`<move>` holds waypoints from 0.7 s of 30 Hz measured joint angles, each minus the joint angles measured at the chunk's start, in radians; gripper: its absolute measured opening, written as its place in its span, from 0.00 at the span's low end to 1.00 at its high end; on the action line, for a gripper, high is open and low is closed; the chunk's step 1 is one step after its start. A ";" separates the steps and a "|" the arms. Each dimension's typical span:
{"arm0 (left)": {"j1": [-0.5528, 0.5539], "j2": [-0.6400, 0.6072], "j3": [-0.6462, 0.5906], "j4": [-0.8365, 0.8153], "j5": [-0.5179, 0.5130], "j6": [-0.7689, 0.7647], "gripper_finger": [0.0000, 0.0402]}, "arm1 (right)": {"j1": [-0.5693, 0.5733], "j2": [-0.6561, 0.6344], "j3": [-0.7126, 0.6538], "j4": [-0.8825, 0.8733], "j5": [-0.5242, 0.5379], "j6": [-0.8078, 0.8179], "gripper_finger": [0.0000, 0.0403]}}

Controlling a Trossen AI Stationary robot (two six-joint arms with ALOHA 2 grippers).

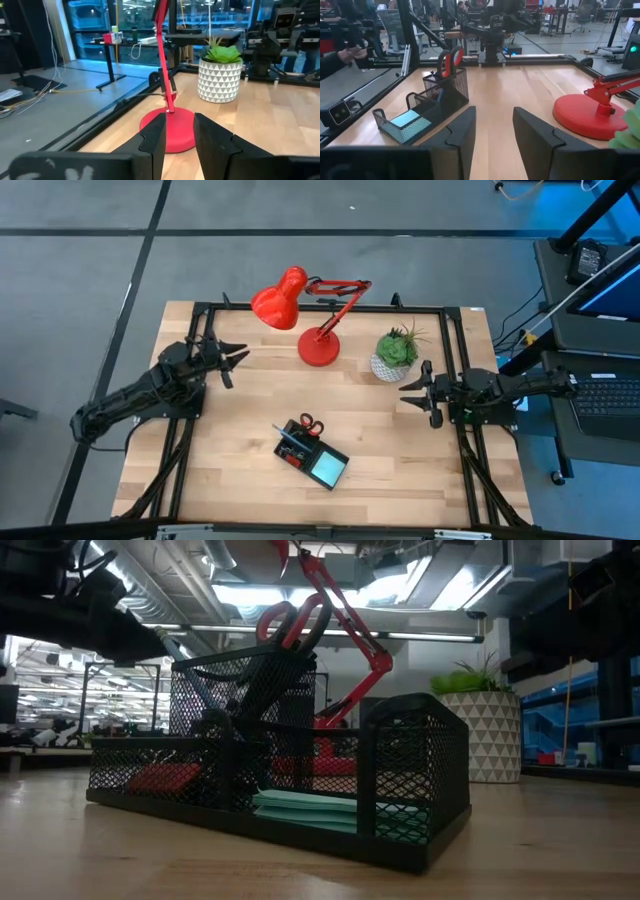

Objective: Pick and place office supplies into organizer
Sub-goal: Return to Home Position

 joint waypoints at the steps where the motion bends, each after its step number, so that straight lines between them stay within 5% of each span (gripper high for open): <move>1: 0.009 -0.008 0.000 -0.012 0.005 0.000 0.23 | 0.000 0.000 0.000 -0.001 0.000 0.000 0.33; 21: 0.070 -0.046 0.000 -0.061 0.046 -0.027 0.23 | 0.000 0.000 0.000 0.000 0.000 -0.002 0.33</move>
